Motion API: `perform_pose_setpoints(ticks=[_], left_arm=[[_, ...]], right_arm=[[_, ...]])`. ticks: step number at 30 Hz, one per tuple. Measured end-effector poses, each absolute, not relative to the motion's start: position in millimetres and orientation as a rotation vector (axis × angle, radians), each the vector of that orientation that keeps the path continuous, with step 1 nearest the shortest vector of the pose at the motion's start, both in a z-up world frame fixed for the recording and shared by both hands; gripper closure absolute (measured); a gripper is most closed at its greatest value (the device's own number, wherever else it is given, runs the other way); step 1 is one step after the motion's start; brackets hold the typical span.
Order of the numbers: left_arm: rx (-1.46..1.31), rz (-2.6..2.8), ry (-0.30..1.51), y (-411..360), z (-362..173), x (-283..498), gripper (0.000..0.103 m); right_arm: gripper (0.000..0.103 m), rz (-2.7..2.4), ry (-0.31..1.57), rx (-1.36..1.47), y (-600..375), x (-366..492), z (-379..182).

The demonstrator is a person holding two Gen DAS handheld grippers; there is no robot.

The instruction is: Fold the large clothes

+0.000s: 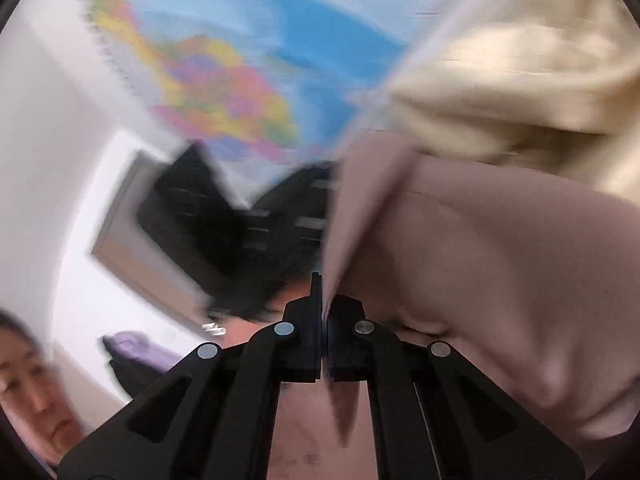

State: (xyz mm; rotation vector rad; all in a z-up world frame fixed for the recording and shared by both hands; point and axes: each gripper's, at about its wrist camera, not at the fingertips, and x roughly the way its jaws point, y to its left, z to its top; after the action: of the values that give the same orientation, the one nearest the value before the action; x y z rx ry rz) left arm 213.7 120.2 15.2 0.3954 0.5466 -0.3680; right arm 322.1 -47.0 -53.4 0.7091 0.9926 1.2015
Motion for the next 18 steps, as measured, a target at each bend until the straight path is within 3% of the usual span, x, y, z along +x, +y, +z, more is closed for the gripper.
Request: perform_pose_setpoints(ticks=[3, 5, 7, 8, 16, 18], left_arm=[[0.385, -0.344, 0.609, 121.4, 4.8, 220.9, 0.083], [0.372, -0.330, 0.628, 126.6, 0.3, 221.5, 0.066], [0.354, -0.331, 0.627, 135.1, 0.3, 215.4, 0.054], [0.328, -0.334, 0.638, 141.9, 1.7, 212.9, 0.051], [0.261, -0.232, 0.616, 180.6, 6.7, 181.3, 0.047], [0.283, -0.185, 0.621, 192.6, -1.1, 168.1, 0.037]], right_arm=[[0.090, 1.011, 1.074, 0.643, -51.8, 333.2, -73.2], [0.079, 1.020, 1.050, 0.674, -59.2, 329.1, -71.8], [0.060, 1.012, 1.025, 0.609, -59.5, 318.4, -61.5], [0.058, 0.988, 1.013, 0.553, -59.6, 312.4, -54.5], [0.044, 0.848, 0.796, 0.219, -47.5, 285.4, 8.7], [0.040, 0.800, 0.786, 0.173, -35.5, 294.7, 10.6]])
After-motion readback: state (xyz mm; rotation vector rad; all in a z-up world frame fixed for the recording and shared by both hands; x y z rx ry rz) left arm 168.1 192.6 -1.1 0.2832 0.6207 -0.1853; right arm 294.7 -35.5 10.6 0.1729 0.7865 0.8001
